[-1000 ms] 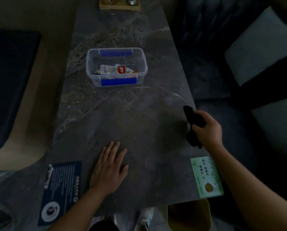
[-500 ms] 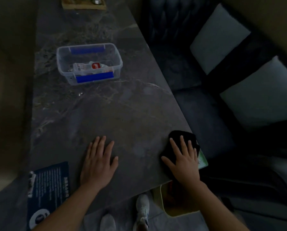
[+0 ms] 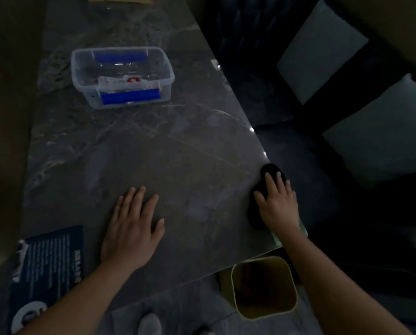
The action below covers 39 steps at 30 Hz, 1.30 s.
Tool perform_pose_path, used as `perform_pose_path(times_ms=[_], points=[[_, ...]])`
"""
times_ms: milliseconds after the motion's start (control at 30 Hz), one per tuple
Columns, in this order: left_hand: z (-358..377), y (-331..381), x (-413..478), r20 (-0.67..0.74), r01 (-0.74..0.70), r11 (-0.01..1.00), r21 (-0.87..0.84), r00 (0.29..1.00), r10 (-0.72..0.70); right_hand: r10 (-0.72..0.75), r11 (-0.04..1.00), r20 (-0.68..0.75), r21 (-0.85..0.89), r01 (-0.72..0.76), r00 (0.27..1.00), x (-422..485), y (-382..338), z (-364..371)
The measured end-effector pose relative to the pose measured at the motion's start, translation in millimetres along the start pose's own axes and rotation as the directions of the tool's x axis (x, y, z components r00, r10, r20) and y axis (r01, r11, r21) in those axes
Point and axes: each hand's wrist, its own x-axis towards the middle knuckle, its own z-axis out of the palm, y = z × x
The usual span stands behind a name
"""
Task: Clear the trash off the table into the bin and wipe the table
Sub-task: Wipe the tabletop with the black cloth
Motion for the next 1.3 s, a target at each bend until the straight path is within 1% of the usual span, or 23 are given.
perform_pose_path(times_ms=[67,167,267,333,467,500,533,567,633,667,700,733,767,800,867,933,967,1033,1067,1133,1167,1267,1300], points=[[0.0,-0.5,-0.2,-0.005,-0.006,1.0,0.007,1.0,0.006,-0.022,1.0,-0.016,0.019,0.023,1.0,0.5,-9.8,4.8],[-4.1,1.3,-0.2,0.004,0.001,1.0,0.024,1.0,-0.001,-0.297,0.954,-0.002,-0.037,0.297,0.955,-50.9,-10.6,22.5],[-4.4,1.4,-0.5,0.018,0.012,1.0,0.029,1.0,-0.013,-0.447,0.888,0.107,-0.067,0.455,0.888,-78.8,-0.8,28.5],[-2.7,1.1,-0.4,0.009,0.008,1.0,0.024,1.0,-0.008,-0.429,0.892,0.086,-0.117,0.437,0.899,-51.6,-1.8,21.4],[0.3,-1.1,-0.3,0.006,0.013,0.999,0.03,1.0,-0.014,-0.195,0.979,0.027,-0.061,0.196,0.981,-1.4,-26.8,9.8],[0.5,-1.4,0.1,0.006,0.011,1.0,0.028,1.0,-0.011,-0.198,0.978,0.008,-0.069,0.198,0.98,-9.3,-29.6,14.9],[0.3,-1.3,-0.1,0.005,0.01,1.0,0.023,1.0,-0.01,-0.252,0.965,-0.009,-0.083,0.25,0.968,-26.4,-28.9,22.5],[-0.2,-0.7,-0.4,0.003,0.012,1.0,0.019,1.0,-0.012,-0.35,0.933,-0.021,-0.092,0.347,0.936,-48.9,-25.4,31.4],[-0.8,0.3,-0.5,0.0,0.02,1.0,0.017,1.0,-0.02,-0.56,0.822,0.016,-0.116,0.558,0.828,-86.8,-9.9,40.4],[0.1,0.0,-0.6,0.002,0.019,1.0,0.017,1.0,-0.019,-0.639,0.755,0.068,-0.137,0.642,0.766,-83.7,-0.3,39.5],[1.0,-0.4,-0.3,0.001,0.015,1.0,0.015,1.0,-0.015,-0.678,0.714,0.09,-0.157,0.682,0.73,-65.9,6.5,36.8],[2.0,-0.6,0.0,-0.004,0.013,1.0,0.015,1.0,-0.012,-0.655,0.73,0.09,-0.182,0.658,0.751,-42.5,8.3,30.3],[2.6,-1.0,-0.3,-0.011,0.014,1.0,0.015,1.0,-0.014,-0.57,0.799,0.068,-0.187,0.571,0.819,-16.4,5.4,22.2],[2.8,-1.0,-0.8,-0.016,0.019,1.0,0.016,1.0,-0.018,-0.443,0.882,0.041,-0.159,0.444,0.895,10.2,-0.8,12.7],[1.2,-0.2,-1.0,-0.017,0.021,1.0,0.01,1.0,-0.021,-0.252,0.964,0.041,-0.079,0.255,0.967,41.8,-16.3,3.1],[-1.1,1.1,-0.9,-0.011,0.019,1.0,0.001,1.0,-0.019,-0.249,0.965,-0.004,-0.079,0.248,0.968,27.4,-25.6,13.1],[-2.9,1.5,-0.9,-0.008,0.023,1.0,0.005,1.0,-0.023,-0.323,0.943,-0.029,-0.091,0.319,0.946,4.8,-26.9,23.4],[-5.0,3.3,-1.9,0.016,0.038,0.999,0.026,0.999,-0.038,-0.513,0.855,-0.039,-0.106,0.507,0.858,-50.8,-20.5,40.7],[-4.8,3.7,-2.1,0.029,0.043,0.999,0.033,0.999,-0.044,-0.578,0.811,0.002,-0.112,0.575,0.816,-69.0,-15.8,43.3],[-4.9,3.2,-1.6,0.035,0.044,0.999,0.029,0.998,-0.045,-0.64,0.755,0.05,-0.14,0.64,0.766,-58.1,-10.4,41.4],[-5.7,3.2,-1.0,0.033,0.042,0.999,0.025,0.999,-0.043,-0.617,0.772,0.046,-0.161,0.615,0.786,-39.8,-14.4,35.3],[-8.7,5.7,-2.2,0.028,0.039,0.999,0.022,0.999,-0.04,-0.359,0.923,0.051,-0.126,0.363,0.932,3.1,-42.2,14.7],[-10.1,6.2,-2.6,0.028,0.039,0.999,0.014,0.999,-0.04,-0.316,0.942,0.035,-0.105,0.318,0.948,-0.3,-51.2,18.1]])
